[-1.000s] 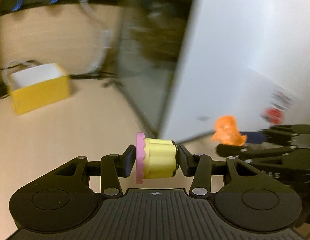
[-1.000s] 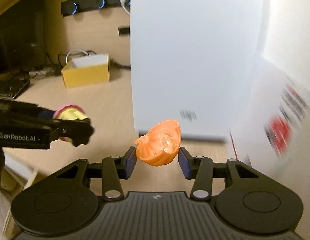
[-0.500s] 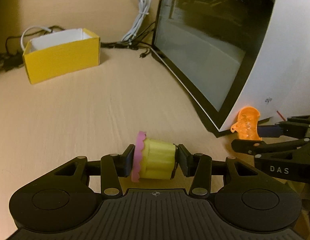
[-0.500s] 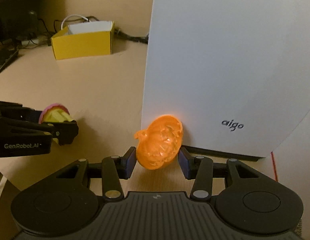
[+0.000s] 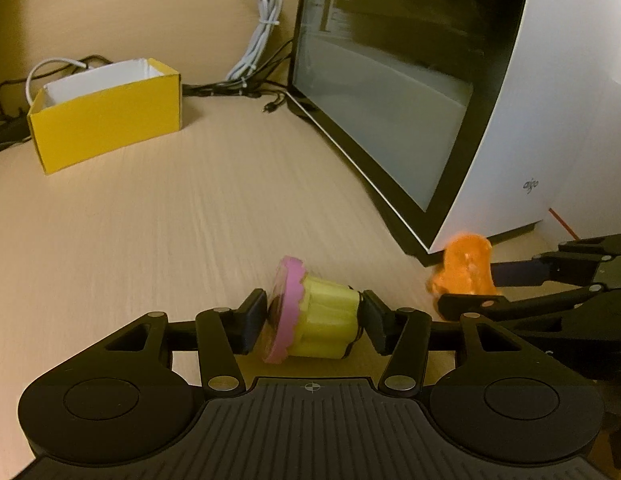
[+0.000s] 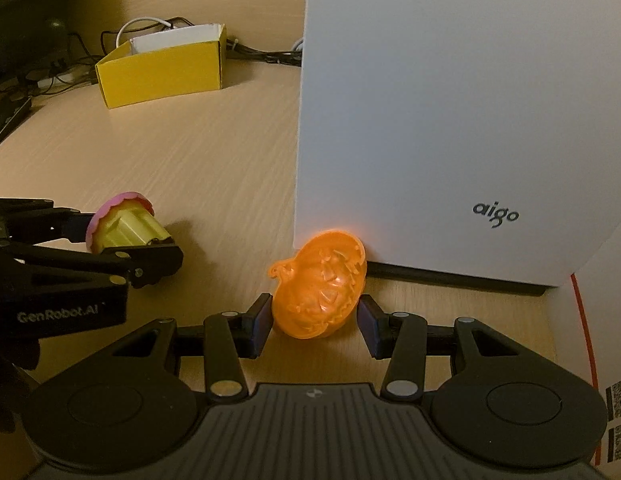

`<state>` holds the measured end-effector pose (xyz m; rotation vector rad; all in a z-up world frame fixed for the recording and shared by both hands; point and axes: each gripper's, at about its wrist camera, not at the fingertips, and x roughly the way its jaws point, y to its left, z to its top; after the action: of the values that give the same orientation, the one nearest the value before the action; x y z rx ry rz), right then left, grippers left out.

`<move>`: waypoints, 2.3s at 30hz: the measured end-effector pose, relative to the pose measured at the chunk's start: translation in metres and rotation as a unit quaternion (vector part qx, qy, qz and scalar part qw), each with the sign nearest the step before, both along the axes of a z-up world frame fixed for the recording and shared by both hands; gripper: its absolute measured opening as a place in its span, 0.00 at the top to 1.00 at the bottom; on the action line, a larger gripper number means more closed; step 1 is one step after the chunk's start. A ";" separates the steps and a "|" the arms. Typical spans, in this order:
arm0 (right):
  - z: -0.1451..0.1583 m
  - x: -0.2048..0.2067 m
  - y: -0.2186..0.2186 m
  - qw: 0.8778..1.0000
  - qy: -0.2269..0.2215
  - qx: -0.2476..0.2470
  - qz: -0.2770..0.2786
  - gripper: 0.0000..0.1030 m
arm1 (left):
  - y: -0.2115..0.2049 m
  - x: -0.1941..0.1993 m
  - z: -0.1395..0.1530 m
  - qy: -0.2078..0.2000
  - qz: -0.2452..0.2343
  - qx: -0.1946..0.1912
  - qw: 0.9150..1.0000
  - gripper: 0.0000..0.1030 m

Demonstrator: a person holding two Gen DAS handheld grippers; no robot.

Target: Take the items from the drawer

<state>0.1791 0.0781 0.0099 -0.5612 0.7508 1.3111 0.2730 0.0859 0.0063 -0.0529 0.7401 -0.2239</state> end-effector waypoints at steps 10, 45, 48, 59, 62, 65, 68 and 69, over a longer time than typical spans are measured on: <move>0.023 -0.006 -0.030 0.998 -0.016 0.056 -0.007 0.28 | 0.001 -0.042 0.026 -0.050 0.017 0.002 0.999 0.48; -0.051 -0.129 -0.094 0.956 0.008 0.028 0.292 0.17 | 0.050 -0.208 -0.009 0.051 0.181 -0.023 0.982 0.49; -0.069 -0.138 -0.071 0.949 0.029 0.005 0.314 0.43 | 0.052 -0.214 -0.012 0.042 0.193 -0.028 0.980 0.49; -0.095 -0.163 -0.039 0.953 0.059 0.036 0.294 0.44 | 0.061 -0.227 -0.018 0.027 0.225 -0.057 0.972 0.49; -0.100 -0.177 -0.035 0.955 0.038 0.040 0.293 0.40 | 0.063 -0.226 -0.017 0.029 0.234 -0.055 0.970 0.49; -0.103 -0.185 -0.032 0.957 0.034 0.051 0.283 0.40 | 0.065 -0.226 -0.015 0.029 0.236 -0.050 0.970 0.49; -0.105 -0.187 -0.026 0.961 0.048 0.058 0.267 0.50 | 0.069 -0.225 -0.015 0.029 0.238 -0.050 0.969 0.49; -0.106 -0.187 -0.024 0.962 0.052 0.057 0.262 0.51 | 0.070 -0.225 -0.015 0.030 0.239 -0.050 0.969 0.49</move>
<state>-0.0081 0.0541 -0.0960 -0.6267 0.6265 1.8743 0.0479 0.1564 -0.0087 -0.3314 0.7539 0.2025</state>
